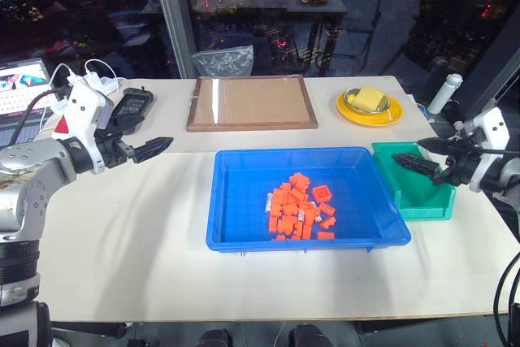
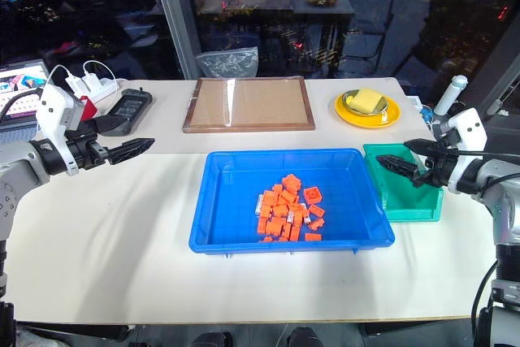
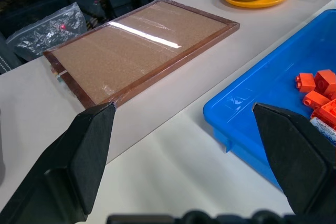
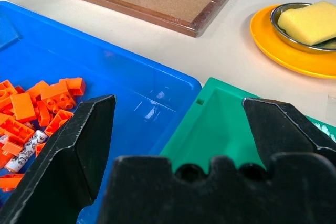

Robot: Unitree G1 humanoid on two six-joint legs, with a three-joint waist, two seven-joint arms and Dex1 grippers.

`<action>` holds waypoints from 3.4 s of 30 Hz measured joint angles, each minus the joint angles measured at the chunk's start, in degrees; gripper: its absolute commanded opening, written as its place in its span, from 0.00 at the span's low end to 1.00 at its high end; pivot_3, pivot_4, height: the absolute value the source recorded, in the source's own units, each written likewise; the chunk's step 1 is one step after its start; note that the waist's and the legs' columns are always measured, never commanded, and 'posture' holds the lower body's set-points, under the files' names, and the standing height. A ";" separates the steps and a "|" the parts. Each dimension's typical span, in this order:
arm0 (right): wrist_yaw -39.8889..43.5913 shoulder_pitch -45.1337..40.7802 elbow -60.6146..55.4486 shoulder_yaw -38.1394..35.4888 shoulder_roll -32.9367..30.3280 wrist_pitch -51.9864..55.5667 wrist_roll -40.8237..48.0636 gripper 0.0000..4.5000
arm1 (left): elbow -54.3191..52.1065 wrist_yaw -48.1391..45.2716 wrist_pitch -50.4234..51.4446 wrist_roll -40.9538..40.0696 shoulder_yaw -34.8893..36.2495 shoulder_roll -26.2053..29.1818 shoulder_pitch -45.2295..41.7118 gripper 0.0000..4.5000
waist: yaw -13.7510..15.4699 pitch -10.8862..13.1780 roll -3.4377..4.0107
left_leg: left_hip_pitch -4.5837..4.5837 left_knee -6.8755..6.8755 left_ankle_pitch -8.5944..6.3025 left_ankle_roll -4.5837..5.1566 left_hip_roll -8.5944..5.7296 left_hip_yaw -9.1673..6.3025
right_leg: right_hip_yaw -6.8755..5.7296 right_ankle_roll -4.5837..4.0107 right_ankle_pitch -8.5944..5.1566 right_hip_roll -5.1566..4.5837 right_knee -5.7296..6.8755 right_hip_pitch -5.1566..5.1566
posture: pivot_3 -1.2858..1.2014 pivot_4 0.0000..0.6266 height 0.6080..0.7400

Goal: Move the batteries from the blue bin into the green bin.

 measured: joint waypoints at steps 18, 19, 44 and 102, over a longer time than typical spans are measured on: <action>8.51 -11.83 -28.50 22.84 -2.68 14.82 3.98 0.99 | -12.20 -25.68 9.15 -11.52 -2.75 12.97 3.51 1.00 | -0.47 0.14 0.12 | 0.02 -0.01 0.00 0.00 0.09 0.00 | -0.02 0.12 -0.09 0.07 -0.02 -0.04 | 0.52 0.24 1.00; 8.62 -12.86 -28.30 25.29 -1.73 14.95 2.95 0.99 | -12.69 -25.79 9.06 -11.30 -2.68 13.31 4.10 1.00 | -0.45 0.16 0.06 | 0.01 -0.01 0.00 0.00 0.09 0.00 | -0.02 0.12 -0.09 0.07 -0.05 -0.04 | 0.52 0.24 1.00; 8.30 -13.73 -13.57 45.90 8.63 4.49 -19.58 0.99 | -18.37 -23.87 10.40 -11.18 -1.93 16.16 9.92 1.00 | 0.29 0.22 -0.02 | -0.24 0.09 0.00 0.00 0.13 0.19 | -0.03 -0.02 -0.01 0.06 0.58 -0.76 | 0.52 0.24 1.00; 9.77 -13.97 -27.63 32.52 9.87 24.84 -13.78 0.89 | -18.22 -20.89 10.81 -9.59 -6.17 13.84 7.27 1.00 | -0.38 0.22 -0.03 | -0.21 0.18 0.01 0.01 0.19 0.20 | -0.05 -0.04 0.00 0.11 0.76 -0.78 | 0.52 0.24 1.00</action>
